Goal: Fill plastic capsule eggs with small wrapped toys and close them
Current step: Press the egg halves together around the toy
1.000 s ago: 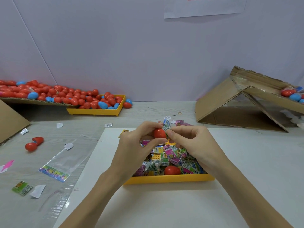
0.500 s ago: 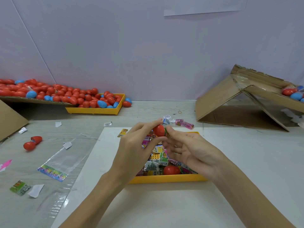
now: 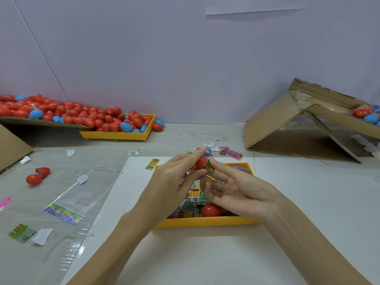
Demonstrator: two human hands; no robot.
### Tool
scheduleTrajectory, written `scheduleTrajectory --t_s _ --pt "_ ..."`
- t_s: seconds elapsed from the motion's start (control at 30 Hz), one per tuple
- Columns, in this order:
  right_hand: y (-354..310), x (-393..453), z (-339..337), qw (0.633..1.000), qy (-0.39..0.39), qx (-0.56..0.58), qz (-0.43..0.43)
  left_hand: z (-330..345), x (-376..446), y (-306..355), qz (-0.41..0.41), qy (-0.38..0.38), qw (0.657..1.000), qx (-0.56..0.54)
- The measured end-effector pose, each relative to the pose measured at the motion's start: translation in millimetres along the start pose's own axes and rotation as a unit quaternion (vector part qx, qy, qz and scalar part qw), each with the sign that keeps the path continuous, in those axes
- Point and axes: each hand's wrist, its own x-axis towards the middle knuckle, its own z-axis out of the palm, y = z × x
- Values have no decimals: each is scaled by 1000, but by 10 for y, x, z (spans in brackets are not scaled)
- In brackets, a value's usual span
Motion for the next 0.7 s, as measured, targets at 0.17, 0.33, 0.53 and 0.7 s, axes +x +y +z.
scheduleTrajectory --t_s 0.17,0.33,0.53,0.7 --pt "1 -10 1 1000 -8 -10 -1 8 -9 55 -40 44 997 -42" --pt "18 -19 14 1000 -19 0 -4 -25 -6 -4 23 35 999 18" --pt "32 13 2 1000 -24 6 -7 -21 4 -3 61 29 998 20" --pt "-8 6 -22 998 -44 -32 -28 -23 8 20 -31 51 996 -63"
